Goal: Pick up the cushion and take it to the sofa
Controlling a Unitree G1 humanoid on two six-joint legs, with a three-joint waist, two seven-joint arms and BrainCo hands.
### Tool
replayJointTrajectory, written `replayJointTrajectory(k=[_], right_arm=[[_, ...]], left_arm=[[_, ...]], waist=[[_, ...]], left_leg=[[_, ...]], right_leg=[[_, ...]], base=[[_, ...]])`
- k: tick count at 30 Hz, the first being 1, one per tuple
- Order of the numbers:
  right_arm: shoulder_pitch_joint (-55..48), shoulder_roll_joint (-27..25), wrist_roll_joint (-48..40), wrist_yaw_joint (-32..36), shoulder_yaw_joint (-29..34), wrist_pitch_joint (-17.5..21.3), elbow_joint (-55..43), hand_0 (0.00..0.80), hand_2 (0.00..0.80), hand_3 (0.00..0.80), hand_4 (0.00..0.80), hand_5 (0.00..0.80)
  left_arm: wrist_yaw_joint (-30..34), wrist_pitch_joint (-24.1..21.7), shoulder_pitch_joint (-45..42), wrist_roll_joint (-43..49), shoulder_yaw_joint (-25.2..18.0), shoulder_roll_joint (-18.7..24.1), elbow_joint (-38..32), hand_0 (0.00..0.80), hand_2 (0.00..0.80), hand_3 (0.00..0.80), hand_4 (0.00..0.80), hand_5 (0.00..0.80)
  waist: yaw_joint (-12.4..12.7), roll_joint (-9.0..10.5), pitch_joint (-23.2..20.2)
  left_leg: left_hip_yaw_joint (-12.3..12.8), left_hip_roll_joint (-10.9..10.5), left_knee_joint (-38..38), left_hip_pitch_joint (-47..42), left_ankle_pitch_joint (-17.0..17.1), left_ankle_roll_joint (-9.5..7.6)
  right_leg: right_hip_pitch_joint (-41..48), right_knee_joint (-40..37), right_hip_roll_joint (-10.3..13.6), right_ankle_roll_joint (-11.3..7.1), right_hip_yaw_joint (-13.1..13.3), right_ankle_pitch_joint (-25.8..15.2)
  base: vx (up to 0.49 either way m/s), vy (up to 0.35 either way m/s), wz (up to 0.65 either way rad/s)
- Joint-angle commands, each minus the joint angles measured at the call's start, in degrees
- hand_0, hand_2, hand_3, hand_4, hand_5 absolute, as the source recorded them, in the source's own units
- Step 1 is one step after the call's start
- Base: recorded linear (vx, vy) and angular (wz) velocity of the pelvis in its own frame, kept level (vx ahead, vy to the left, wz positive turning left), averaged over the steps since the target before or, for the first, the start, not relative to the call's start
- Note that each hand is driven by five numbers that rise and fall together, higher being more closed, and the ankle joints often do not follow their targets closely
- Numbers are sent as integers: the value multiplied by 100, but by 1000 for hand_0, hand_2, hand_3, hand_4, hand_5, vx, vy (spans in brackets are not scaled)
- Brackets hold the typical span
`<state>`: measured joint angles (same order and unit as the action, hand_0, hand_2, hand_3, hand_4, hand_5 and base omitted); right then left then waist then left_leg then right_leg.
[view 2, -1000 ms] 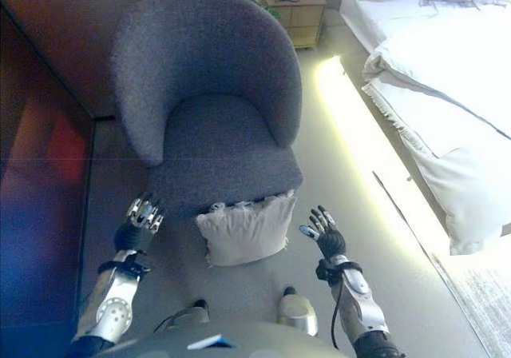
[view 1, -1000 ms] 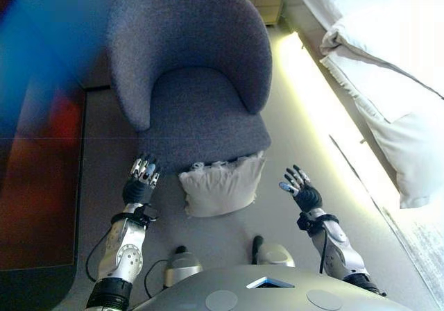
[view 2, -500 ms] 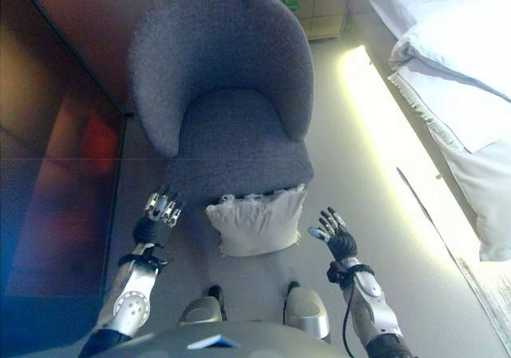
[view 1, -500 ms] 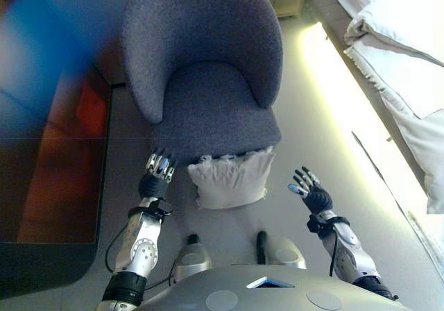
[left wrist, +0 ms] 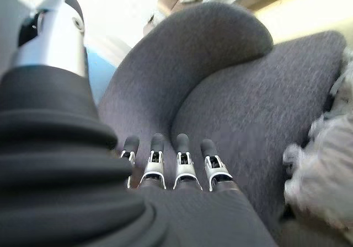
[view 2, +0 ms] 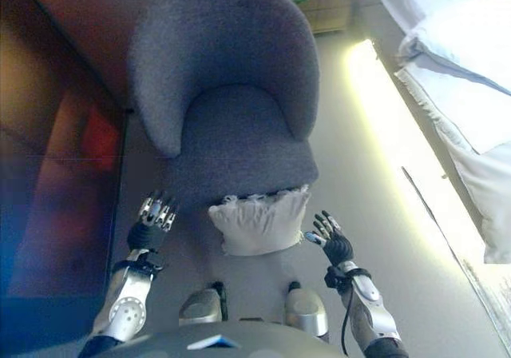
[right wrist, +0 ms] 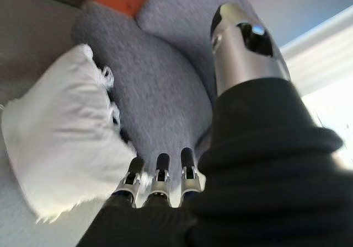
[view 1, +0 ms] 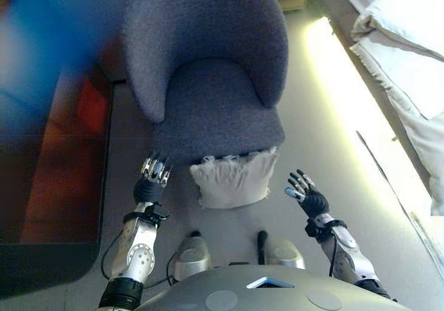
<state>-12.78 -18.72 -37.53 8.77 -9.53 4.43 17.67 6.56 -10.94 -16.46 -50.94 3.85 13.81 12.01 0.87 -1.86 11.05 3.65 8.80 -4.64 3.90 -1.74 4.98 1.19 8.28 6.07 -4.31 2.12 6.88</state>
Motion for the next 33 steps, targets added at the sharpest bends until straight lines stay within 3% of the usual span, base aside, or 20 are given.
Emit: replayJointTrajectory(k=[1, 3, 6, 13, 18, 20, 23, 28, 31, 33], right_arm=[[284, 207, 18, -230, -246, 171, -553, 0, 0, 0, 0, 0], [367, 278, -93, -283, -350, 213, -506, 0, 0, 0, 0, 0], [390, 444, -49, -262, -360, 393, -376, 0, 0, 0, 0, 0], [224, 618, 76, -187, -244, 326, -352, 0, 0, 0, 0, 0], [342, 655, 105, -208, -189, 439, -270, 0, 0, 0, 0, 0], [306, 692, 111, -269, -186, 464, -329, 0, 0, 0, 0, 0], [116, 676, 123, -343, -195, 421, -419, 0, 0, 0, 0, 0], [63, 601, 39, -274, -202, 345, -424, 0, 0, 0, 0, 0], [177, 561, -4, -243, -235, 346, -397, 0, 0, 0, 0, 0], [274, 546, -76, -223, -232, 275, -366, 0, 0, 0, 0, 0]], left_arm=[[-68, -277, -117, 32, -282, 405, -552, 0, 0, 0, 0, 0], [-49, -258, 89, 127, -233, 540, -475, 0, 0, 0, 0, 0], [24, -175, 228, 185, -232, 636, -442, 0, 0, 0, 0, 0], [-17, -176, 138, 174, -283, 741, -517, 0, 0, 0, 0, 0], [96, -187, -45, 222, -363, 741, -441, 0, 0, 0, 0, 0], [229, -198, -98, 362, -351, 770, -421, 0, 0, 0, 0, 0], [296, -240, -142, 419, -334, 823, -418, 0, 0, 0, 0, 0], [100, -290, -40, 180, -340, 871, -560, 0, 0, 0, 0, 0], [2, -339, 58, 161, -290, 883, -584, 0, 0, 0, 0, 0], [-1, -332, 93, 176, -257, 875, -619, 0, 0, 0, 0, 0]], waist=[[167, 172, -297], [224, 272, -355], [242, 317, -447], [204, 327, -647], [356, 435, -681], [374, 404, -670], [276, 267, -598], [55, 371, -465], [-44, 485, -357], [-91, 607, -331]], left_leg=[[-332, -172, -106, 733, 846, 29], [-317, -376, -416, 829, 668, -114], [-230, -559, -288, 541, 454, -382], [-162, -880, -31, 194, 280, -651], [-195, -1087, -130, 226, 121, -838], [-204, -1154, -170, 211, 47, -946], [-210, -1211, -167, 39, -59, -1035], [-163, -1199, -63, -261, -185, -873], [-143, -1173, -49, -430, -386, -808], [-89, -1170, -1, -602, -548, -765]], right_leg=[[515, 356, 396, -111, -439, 13], [563, 527, 729, -288, -457, -500], [282, 1066, 1101, -372, -465, -1264], [66, 1000, 1192, -406, -341, -1843], [111, 1010, 1373, -502, -317, -2407], [-49, 1585, 1454, -513, -246, -2693], [-615, 2489, 1456, -431, -110, -2777], [-963, 965, 1226, -375, -232, -2409], [-1055, 96, 1072, -470, -208, -2331], [-1191, -474, 979, -600, -329, -2390]], base=[[217, 225, -47], [197, 174, -60], [190, 163, -20], [148, 136, -18], [85, 88, -8], [84, 180, -11], [107, 205, -8], [148, -53, -2], [127, -132, -18], [192, -137, -19]])
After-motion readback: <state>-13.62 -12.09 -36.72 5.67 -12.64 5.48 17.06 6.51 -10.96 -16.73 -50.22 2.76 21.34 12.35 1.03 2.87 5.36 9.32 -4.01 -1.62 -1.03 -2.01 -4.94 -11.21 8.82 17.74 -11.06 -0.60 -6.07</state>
